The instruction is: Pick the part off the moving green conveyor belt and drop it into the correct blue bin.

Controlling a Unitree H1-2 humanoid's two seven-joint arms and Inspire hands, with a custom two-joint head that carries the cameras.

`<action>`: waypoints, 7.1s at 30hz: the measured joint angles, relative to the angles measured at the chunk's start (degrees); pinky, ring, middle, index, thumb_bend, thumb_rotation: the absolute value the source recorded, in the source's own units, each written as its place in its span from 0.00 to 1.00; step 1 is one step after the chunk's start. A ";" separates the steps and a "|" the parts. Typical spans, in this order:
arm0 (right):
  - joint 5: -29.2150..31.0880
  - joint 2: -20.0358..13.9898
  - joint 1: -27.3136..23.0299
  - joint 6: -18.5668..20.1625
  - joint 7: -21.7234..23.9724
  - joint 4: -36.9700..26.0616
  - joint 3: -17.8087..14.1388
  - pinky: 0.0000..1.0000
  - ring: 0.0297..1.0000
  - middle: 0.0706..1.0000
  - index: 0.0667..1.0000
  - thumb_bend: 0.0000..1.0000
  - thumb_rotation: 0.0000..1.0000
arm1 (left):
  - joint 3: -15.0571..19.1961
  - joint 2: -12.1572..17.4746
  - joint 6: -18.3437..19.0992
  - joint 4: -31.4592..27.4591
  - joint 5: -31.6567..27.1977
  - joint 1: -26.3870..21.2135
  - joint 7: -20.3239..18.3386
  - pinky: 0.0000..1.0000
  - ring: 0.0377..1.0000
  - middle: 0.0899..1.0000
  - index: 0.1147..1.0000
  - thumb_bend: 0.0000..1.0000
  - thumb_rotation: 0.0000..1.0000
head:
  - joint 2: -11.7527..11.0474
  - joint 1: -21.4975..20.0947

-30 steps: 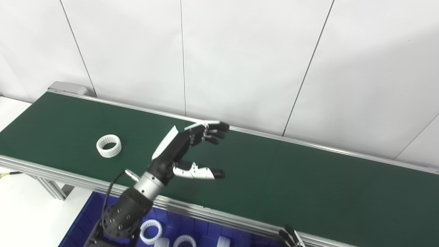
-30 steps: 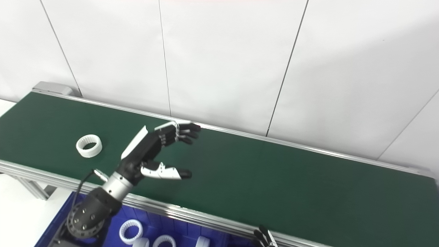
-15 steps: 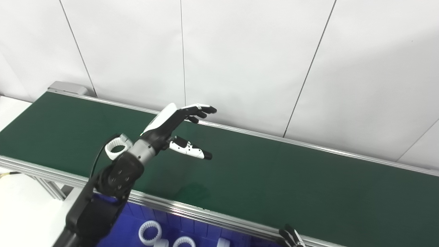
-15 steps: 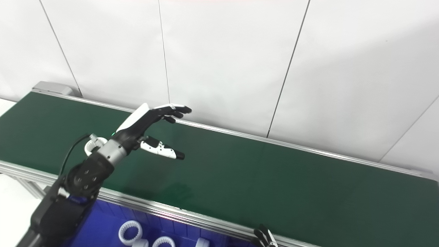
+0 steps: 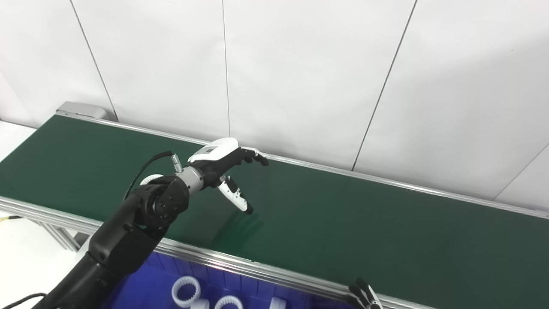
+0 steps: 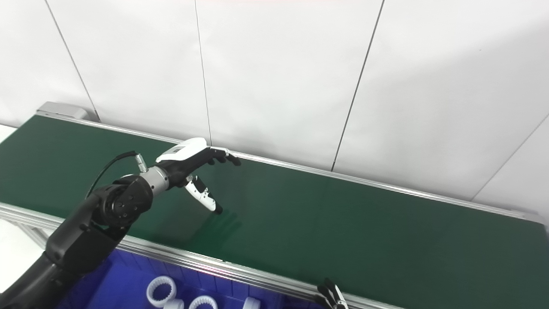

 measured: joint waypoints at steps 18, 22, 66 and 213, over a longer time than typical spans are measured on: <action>0.04 0.09 0.31 -0.01 0.00 -0.12 0.02 0.75 0.83 0.87 0.92 0.43 0.59 | -4.50 1.16 -0.30 2.87 7.91 -1.60 -2.18 0.83 0.85 0.83 0.71 0.88 0.00 | 0.26 -0.09; -0.03 0.08 0.30 -0.01 0.00 -0.14 0.04 0.75 0.82 0.87 0.92 0.44 0.60 | -4.73 1.17 -0.45 3.82 8.88 -1.90 -2.18 0.83 0.85 0.83 0.71 0.88 0.00 | 0.26 -0.18; 0.17 -0.01 0.79 -0.02 0.01 -0.46 0.26 0.74 0.82 0.87 0.92 0.44 0.59 | -5.63 1.13 -2.94 6.14 9.10 -0.74 -2.18 0.86 0.83 0.82 0.69 0.85 0.00 | 0.97 -0.62; 7.16 -6.99 3.60 4.29 5.03 -12.11 -4.94 0.72 0.80 0.84 0.88 0.63 0.65 | 8.26 -11.31 3.21 -15.60 0.16 39.00 11.32 0.36 0.40 0.46 0.47 0.47 0.00 | 19.34 1.93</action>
